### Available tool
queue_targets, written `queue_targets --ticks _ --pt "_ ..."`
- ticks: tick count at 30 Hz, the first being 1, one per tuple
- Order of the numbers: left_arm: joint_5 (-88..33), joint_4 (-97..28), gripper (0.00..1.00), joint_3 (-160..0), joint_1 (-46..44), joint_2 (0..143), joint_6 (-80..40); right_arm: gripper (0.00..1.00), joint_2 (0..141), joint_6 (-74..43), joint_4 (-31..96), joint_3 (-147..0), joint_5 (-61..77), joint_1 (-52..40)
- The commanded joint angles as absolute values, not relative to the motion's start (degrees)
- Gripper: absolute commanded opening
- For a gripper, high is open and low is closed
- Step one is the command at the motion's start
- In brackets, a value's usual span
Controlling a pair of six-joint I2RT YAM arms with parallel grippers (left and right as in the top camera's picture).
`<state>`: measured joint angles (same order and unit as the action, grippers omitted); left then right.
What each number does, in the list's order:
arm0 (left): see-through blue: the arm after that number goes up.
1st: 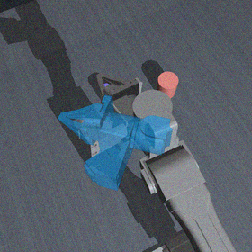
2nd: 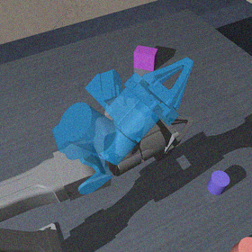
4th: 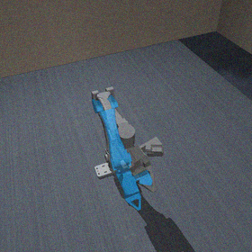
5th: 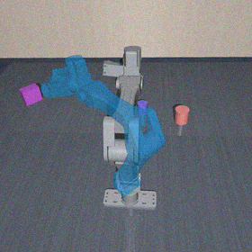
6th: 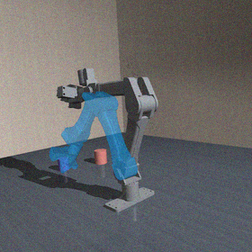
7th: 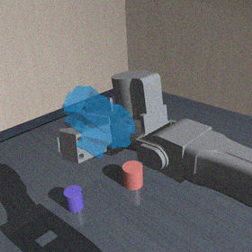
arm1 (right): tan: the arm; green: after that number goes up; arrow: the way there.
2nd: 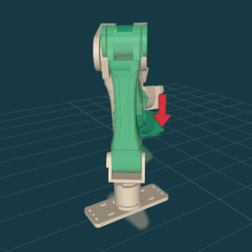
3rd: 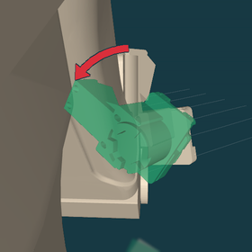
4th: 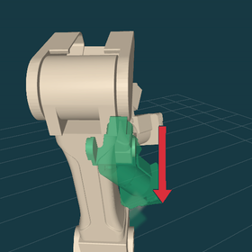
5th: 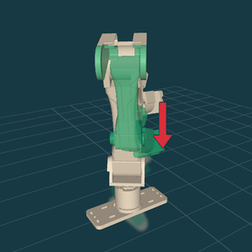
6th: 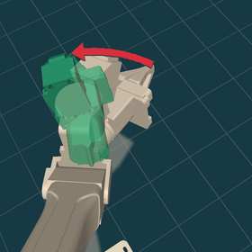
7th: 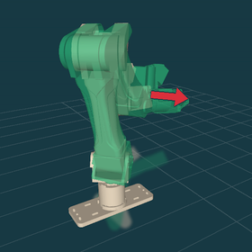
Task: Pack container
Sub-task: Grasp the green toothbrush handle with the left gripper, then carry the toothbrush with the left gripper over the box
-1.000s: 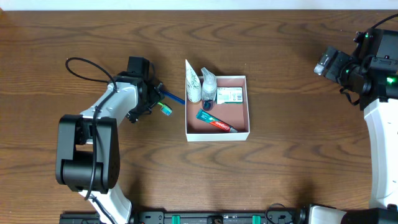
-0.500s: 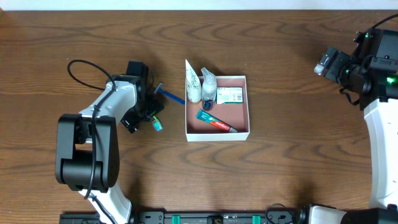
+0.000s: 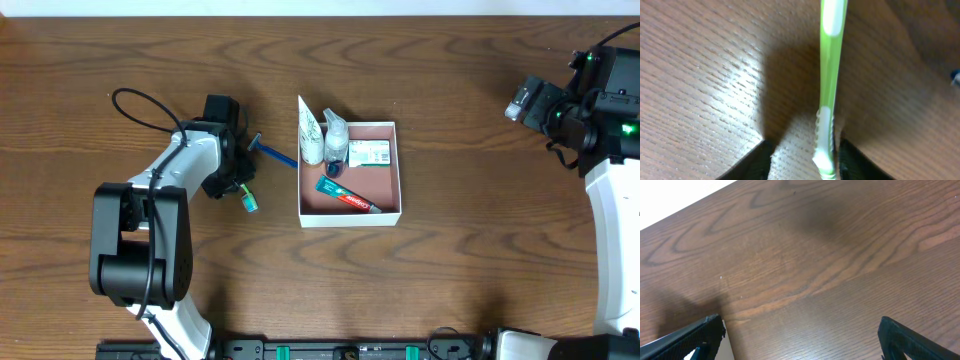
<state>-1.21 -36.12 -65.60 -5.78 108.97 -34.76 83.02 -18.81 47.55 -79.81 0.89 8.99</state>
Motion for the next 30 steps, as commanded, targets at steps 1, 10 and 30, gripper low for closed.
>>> queue_targets --ticks 1,10,30 --pt "-2.0 -35.6 0.31 -63.0 -5.7 112.8 -34.1 0.99 82.9 -18.2 47.6 -80.5 1.1 9.3" --pt "-2.0 -35.9 0.19 -63.0 -5.7 112.8 -34.1 0.99 82.9 -18.2 47.6 -80.5 1.1 9.3" --pt "-2.0 -45.4 0.06 -71.1 -5.7 105.1 -26.7 0.99 82.9 -18.1 47.6 -80.5 1.1 9.3"
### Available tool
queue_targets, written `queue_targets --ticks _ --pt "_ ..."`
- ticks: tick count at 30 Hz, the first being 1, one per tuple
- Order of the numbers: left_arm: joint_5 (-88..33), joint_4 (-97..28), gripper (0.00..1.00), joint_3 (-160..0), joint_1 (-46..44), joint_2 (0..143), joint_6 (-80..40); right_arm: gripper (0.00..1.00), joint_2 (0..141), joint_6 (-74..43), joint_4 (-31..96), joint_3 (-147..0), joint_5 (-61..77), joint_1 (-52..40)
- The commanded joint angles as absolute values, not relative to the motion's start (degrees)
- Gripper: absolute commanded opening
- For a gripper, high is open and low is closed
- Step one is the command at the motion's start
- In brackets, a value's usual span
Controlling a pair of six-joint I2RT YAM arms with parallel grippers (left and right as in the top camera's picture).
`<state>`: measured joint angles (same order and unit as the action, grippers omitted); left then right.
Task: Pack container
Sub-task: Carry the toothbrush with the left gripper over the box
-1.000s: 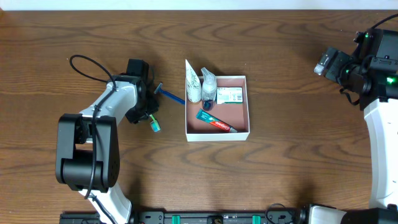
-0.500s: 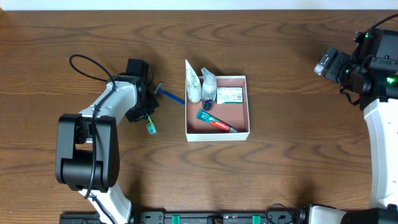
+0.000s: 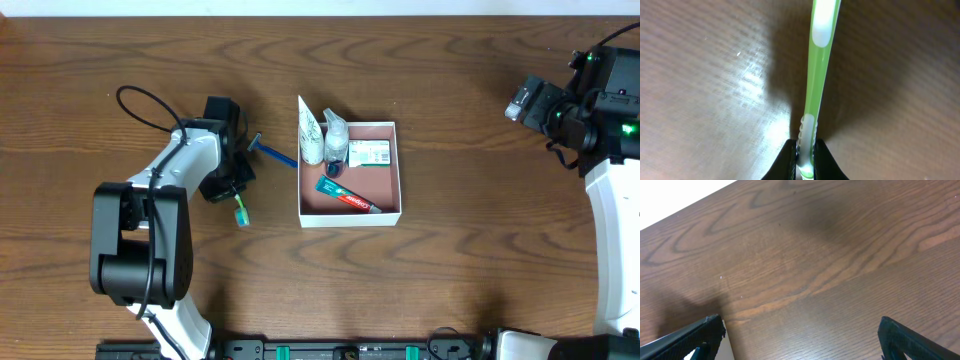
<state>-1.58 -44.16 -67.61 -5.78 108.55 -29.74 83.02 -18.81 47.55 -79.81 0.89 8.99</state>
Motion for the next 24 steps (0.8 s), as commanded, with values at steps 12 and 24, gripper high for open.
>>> queue_targets --ticks 12,24 --pt "-2.7 -51.9 0.11 -74.2 -6.1 87.0 -20.9 0.99 82.9 -18.2 47.6 -80.5 1.1 9.3" --pt "-5.1 -52.2 0.11 -74.2 -19.7 71.3 -11.1 0.99 82.9 -18.2 47.6 -80.5 1.1 9.3"
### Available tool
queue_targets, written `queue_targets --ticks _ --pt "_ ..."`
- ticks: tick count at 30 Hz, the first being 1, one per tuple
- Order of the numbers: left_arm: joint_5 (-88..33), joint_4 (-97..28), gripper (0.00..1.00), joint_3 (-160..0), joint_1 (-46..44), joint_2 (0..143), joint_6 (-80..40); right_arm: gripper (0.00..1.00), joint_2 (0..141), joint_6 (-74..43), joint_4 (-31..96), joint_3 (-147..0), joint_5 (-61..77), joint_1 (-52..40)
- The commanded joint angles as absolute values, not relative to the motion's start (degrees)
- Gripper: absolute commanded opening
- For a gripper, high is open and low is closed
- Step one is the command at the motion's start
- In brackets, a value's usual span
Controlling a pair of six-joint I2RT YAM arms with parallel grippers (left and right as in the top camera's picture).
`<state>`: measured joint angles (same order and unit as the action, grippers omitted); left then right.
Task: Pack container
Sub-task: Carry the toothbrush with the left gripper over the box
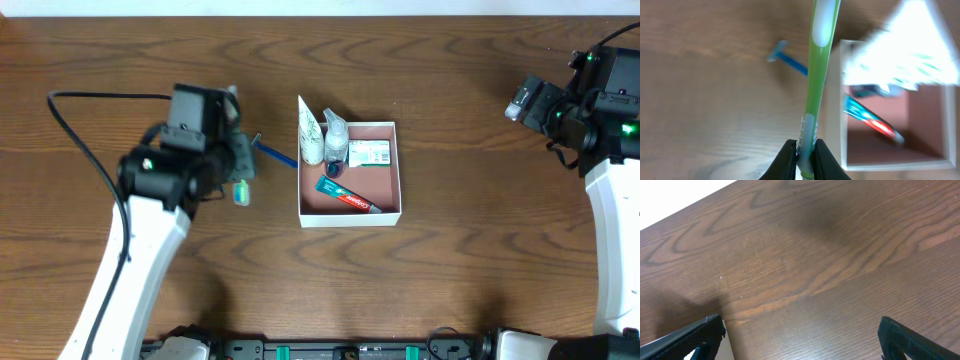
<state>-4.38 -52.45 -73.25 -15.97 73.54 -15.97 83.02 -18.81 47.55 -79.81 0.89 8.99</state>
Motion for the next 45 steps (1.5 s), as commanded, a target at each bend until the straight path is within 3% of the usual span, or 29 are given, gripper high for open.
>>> queue_targets --ticks 1,13,18,30,45 --pt "-5.1 -52.0 0.11 -74.2 -21.6 70.6 -10.0 0.99 82.9 -18.2 47.6 -80.5 1.1 9.3" --pt "4.6 -46.7 0.11 -74.2 -43.0 72.0 -7.2 0.99 82.9 -18.2 47.6 -80.5 1.1 9.3" --pt "10.2 -42.9 0.17 -74.2 -48.6 75.7 -6.3 0.99 82.9 -18.2 47.6 -80.5 1.1 9.3" --pt "13.5 -38.8 0.16 -74.2 -49.7 89.3 -0.9 0.99 82.9 -18.2 47.6 -80.5 1.1 9.3" --pt "13.5 -37.6 0.16 -74.2 -49.8 89.9 -1.7 0.99 82.9 -18.2 47.6 -80.5 1.1 9.3"
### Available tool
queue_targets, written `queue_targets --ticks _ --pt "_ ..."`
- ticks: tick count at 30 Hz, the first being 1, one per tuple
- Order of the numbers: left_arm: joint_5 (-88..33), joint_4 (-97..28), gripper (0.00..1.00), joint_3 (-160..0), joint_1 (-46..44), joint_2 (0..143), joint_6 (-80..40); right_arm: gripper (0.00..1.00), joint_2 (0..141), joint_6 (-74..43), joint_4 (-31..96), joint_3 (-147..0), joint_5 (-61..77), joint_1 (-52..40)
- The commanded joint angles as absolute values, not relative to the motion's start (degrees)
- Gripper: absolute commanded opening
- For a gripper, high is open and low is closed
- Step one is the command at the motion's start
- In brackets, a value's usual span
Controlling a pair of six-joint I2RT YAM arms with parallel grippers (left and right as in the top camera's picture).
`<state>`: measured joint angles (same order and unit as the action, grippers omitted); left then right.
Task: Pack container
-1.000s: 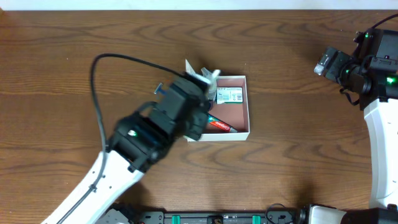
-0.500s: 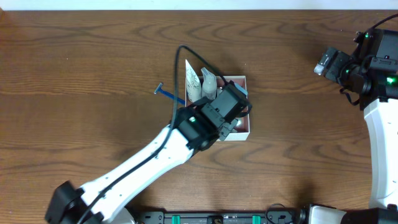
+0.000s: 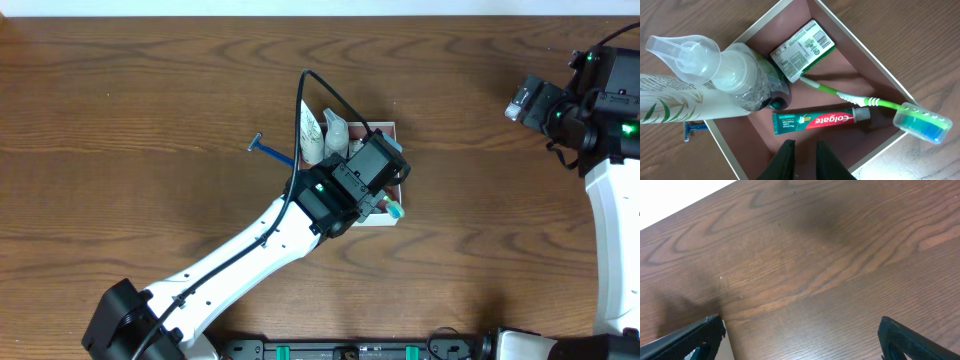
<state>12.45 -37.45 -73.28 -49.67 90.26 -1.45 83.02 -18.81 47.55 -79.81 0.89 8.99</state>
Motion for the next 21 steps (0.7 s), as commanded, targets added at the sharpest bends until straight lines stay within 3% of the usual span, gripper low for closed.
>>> queue_targets --ticks 1,8,21 --pt "13.5 -37.6 0.17 -74.2 -49.9 89.9 -2.1 0.99 82.9 -18.2 47.6 -80.5 1.1 9.3" --pt "6.5 -38.5 0.17 -74.2 -53.1 89.8 -2.4 0.99 82.9 -18.2 47.6 -80.5 1.1 9.3" --pt "6.6 -35.5 0.17 -74.1 -60.0 91.4 -4.2 0.99 82.9 -18.2 47.6 -80.5 1.1 9.3"
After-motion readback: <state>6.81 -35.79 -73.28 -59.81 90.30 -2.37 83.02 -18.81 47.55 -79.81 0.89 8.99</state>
